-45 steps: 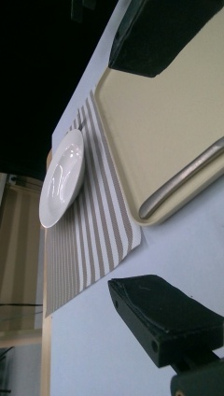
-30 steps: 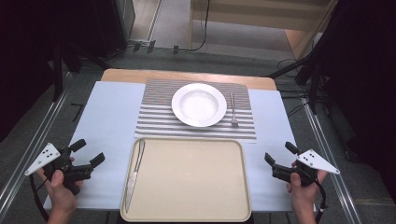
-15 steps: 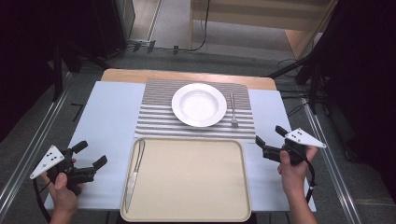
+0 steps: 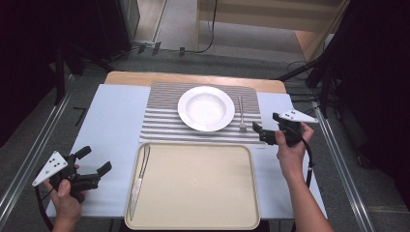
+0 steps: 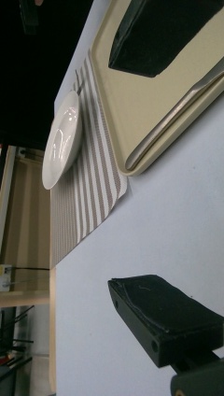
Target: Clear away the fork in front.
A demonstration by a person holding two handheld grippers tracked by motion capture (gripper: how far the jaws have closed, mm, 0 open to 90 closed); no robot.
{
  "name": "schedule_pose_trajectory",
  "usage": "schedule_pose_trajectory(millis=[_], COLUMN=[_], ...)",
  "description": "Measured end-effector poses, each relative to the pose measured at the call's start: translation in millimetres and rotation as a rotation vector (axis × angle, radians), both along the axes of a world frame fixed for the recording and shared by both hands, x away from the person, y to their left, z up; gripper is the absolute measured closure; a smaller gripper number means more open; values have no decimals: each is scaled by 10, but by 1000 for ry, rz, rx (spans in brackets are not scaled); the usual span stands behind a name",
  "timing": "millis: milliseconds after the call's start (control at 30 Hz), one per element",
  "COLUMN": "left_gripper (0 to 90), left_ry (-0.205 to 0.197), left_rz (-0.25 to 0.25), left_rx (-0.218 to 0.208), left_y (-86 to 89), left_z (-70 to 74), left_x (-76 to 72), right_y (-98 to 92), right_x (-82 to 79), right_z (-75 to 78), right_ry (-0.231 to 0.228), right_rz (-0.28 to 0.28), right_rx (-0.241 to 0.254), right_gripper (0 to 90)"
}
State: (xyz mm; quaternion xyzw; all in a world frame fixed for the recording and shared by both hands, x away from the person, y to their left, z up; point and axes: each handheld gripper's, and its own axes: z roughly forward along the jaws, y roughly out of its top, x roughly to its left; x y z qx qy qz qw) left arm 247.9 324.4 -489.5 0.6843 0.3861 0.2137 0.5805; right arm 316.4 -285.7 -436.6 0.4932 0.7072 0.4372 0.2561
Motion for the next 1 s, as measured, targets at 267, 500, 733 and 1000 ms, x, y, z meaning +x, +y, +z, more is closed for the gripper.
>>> schedule_pose_trajectory(millis=[267,500,733,1000], left_gripper=[0,0,0,0], left_ry=[-5,-6,-5,-4], left_rz=[2,-2,-2,-2], left_rx=[4,-3,-11,-10], left_y=[-6,1,8,8], left_z=[2,2,2,1], left_x=[-10,-11,-8,-2], right_y=[80,138,128,294], right_x=[322,577,831,1060], right_z=[-44,-82,-143,-186], right_ry=[94,156,249,339], right_rz=[-10,-35,-106,-146], right_rx=[17,-4,-4,-100], right_gripper=[99,100,100,315])
